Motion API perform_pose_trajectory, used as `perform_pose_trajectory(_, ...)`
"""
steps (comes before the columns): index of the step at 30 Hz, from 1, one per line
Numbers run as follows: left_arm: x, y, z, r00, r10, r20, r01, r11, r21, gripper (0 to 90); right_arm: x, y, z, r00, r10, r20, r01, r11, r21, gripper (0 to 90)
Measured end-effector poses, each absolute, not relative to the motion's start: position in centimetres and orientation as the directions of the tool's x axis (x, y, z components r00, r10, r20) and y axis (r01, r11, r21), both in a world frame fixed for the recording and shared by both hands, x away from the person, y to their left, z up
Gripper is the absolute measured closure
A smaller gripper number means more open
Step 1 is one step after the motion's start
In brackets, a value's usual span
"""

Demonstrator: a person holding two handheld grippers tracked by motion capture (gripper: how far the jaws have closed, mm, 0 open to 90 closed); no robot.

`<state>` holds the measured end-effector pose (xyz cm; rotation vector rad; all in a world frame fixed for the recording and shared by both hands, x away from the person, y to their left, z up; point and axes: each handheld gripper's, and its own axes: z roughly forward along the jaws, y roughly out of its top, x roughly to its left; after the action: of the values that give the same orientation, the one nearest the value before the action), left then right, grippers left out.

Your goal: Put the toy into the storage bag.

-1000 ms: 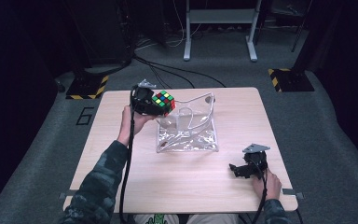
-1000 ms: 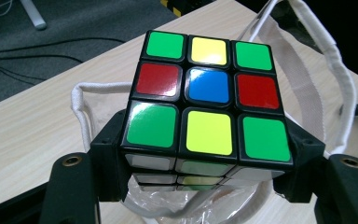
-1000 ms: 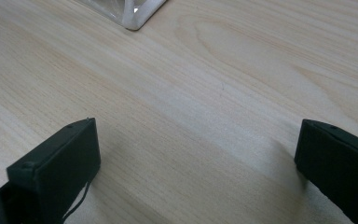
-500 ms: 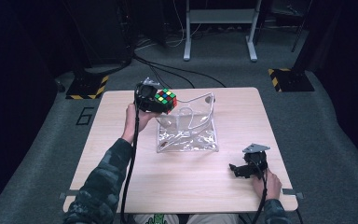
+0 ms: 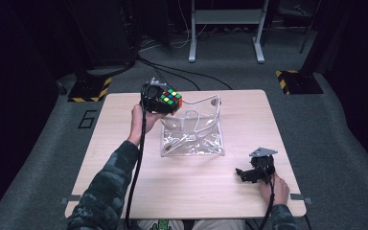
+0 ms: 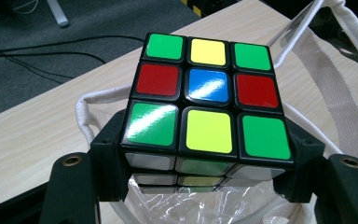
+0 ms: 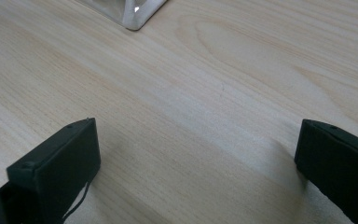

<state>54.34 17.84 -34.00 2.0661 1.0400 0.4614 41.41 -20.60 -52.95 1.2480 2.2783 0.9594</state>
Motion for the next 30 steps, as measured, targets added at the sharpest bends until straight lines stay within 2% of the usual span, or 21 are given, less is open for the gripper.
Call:
perform_pose_trajectory(19, 54.6, 16.5, -36.1, 0.623, 0.782, 0.017, 0.556, -0.459, 0.693, 33.5, 41.4, -20.6, -53.0, -0.541, 0.841, 0.000, 0.588, 0.378, 0.715, 0.0)
perform_pose_trajectory(30, 54.7, 17.0, -36.3, 0.623, 0.782, 0.011, 0.570, -0.463, 0.679, 33.4, 41.4, -20.6, -53.0, -0.541, 0.841, -0.002, 0.587, 0.379, 0.715, 0.0)
